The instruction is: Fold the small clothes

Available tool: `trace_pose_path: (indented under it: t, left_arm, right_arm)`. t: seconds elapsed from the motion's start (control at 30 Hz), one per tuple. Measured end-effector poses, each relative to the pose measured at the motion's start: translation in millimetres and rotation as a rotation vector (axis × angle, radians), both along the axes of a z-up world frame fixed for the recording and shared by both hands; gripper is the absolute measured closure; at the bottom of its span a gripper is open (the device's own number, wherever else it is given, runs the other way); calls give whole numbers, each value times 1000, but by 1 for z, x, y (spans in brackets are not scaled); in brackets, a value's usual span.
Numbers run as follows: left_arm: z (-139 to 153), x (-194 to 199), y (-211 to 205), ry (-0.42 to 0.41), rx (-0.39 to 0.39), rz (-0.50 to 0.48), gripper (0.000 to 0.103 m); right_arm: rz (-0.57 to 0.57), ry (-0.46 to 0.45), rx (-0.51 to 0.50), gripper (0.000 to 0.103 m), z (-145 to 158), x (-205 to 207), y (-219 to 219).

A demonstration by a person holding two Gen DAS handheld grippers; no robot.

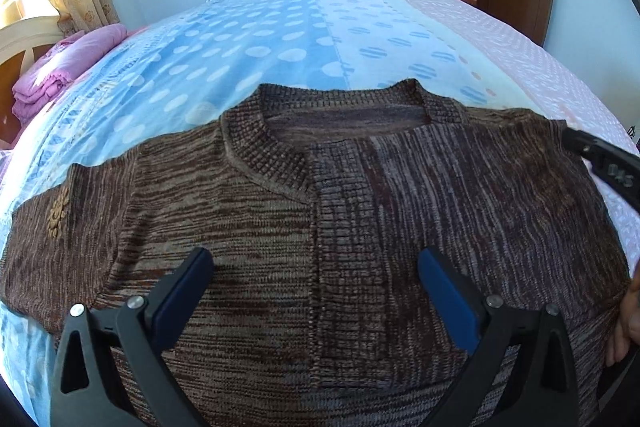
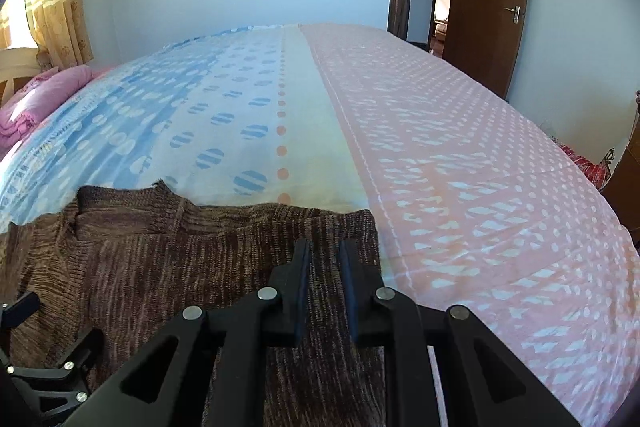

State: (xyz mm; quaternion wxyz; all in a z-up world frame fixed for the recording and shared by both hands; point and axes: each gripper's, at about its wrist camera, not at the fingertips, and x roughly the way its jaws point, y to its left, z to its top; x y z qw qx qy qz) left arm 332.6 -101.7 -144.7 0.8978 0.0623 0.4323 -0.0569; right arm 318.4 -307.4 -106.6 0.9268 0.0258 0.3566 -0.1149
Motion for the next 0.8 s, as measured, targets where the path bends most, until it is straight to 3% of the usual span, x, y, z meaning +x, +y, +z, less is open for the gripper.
trace_pose_path:
  t: [0.63,0.8]
  left_arm:
    - [-2,-1,7,9,-46,7,0]
    - [-2,-3,12,12,-68,12,0]
  right_arm:
    - [-10,-42,-68,87,35,-83,18]
    - [-24,-3,-62,87,24,-85,15]
